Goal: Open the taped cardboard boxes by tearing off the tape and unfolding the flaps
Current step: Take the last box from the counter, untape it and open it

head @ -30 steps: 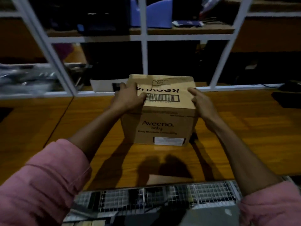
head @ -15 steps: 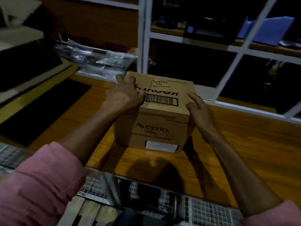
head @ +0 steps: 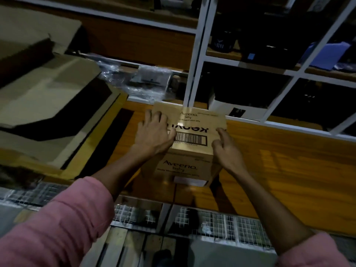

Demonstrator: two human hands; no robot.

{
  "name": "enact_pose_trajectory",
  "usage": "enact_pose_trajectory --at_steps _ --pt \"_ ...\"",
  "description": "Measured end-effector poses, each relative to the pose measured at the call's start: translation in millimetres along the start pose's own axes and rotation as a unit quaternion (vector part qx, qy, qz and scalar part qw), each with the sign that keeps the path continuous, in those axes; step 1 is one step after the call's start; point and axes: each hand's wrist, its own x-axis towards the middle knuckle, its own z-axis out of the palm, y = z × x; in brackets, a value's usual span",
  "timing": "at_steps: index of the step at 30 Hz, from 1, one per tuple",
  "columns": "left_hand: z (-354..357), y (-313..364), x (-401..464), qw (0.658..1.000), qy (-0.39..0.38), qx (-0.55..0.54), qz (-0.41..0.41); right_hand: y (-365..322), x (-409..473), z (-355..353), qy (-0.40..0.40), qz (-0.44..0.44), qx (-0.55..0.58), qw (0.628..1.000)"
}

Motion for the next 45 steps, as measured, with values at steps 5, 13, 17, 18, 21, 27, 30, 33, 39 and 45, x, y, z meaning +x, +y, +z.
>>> enact_pose_trajectory --at_steps 5,13,17,18,21,27,30,33,39,45 --pt "-15.8 -0.6 -3.1 1.000 -0.006 0.011 0.007 -27.0 -19.4 -7.4 0.065 -0.029 -0.147 0.987" --pt "-71.8 3.8 -35.7 0.993 0.065 0.038 0.096 -68.0 -60.6 -37.6 0.147 -0.110 -0.059 0.981" --pt "-88.8 -2.2 -63.1 0.981 0.049 0.049 0.182 -92.3 -101.9 -55.6 0.027 -0.163 -0.139 0.976" --pt "-90.1 -3.7 -69.8 0.980 0.038 0.043 0.188 -96.0 -111.9 -55.1 0.015 -0.162 -0.194 0.967" --pt "-91.0 -5.1 -83.5 0.983 0.001 -0.011 0.182 -95.2 -130.4 -45.5 0.054 -0.147 -0.257 0.954" --pt "-92.9 -6.0 -90.4 0.971 -0.158 -0.014 0.177 -88.8 -154.3 -25.3 0.063 -0.169 -0.277 0.944" --pt "-75.3 -10.2 -91.0 0.960 -0.215 -0.016 0.179 -80.6 -153.3 -21.3 0.020 -0.169 -0.287 0.943" --pt "-53.7 -12.7 -90.6 0.966 -0.184 0.024 0.180 -72.8 -144.4 -15.2 -0.057 -0.132 -0.279 0.950" --pt "-24.1 -9.9 -60.9 0.966 -0.137 0.057 0.211 -80.5 -99.2 -0.9 -0.076 -0.084 -0.256 0.960" --pt "-11.9 -23.9 -61.8 0.967 -0.071 0.063 0.238 -95.2 -84.7 29.0 -0.073 -0.089 -0.294 0.949"
